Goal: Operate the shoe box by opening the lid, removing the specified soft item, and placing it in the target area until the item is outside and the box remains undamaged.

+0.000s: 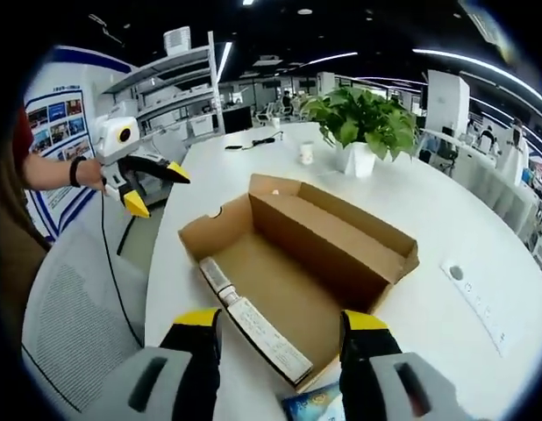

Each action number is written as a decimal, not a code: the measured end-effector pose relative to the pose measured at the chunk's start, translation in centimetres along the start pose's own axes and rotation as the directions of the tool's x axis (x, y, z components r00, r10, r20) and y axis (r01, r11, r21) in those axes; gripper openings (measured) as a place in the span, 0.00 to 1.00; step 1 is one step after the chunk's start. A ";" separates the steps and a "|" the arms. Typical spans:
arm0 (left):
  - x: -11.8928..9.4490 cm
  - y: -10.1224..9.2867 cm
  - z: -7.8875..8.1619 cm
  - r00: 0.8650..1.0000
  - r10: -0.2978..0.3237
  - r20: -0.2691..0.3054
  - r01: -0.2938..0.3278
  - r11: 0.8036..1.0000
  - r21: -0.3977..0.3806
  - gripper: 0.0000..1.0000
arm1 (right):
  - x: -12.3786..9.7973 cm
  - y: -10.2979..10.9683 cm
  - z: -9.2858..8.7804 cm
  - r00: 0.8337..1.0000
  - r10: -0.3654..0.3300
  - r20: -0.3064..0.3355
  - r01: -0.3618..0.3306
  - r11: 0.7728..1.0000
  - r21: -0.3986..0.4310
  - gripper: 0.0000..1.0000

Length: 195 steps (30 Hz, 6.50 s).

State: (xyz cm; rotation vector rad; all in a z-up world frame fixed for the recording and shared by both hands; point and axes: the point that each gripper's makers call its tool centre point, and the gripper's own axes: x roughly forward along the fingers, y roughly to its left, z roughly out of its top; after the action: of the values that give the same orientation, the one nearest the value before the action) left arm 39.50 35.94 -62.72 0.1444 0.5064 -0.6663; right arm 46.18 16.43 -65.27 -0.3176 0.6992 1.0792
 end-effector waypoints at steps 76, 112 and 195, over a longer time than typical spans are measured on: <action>-1.1 0.3 -0.3 1.000 0.010 0.009 -0.010 0.999 -0.039 0.56 | 8.0 0.3 -5.9 0.799 0.128 -0.587 -0.454 0.768 -0.452 0.40; -1.5 0.4 -0.4 1.000 0.021 0.000 -0.021 0.999 -0.048 0.55 | 9.4 0.8 -6.9 0.831 0.130 -0.540 -0.404 0.809 -0.427 0.17; 4.2 -8.0 4.3 0.986 -0.165 0.006 0.164 0.985 0.054 0.55 | -11.2 -3.9 -13.5 0.902 -0.063 -0.426 -0.077 0.950 -0.304 0.17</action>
State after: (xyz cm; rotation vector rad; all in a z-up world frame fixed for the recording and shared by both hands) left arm 39.08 26.17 -60.81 0.1503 0.4942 -0.8421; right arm 41.47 -0.63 -68.31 -0.8510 0.9216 1.1396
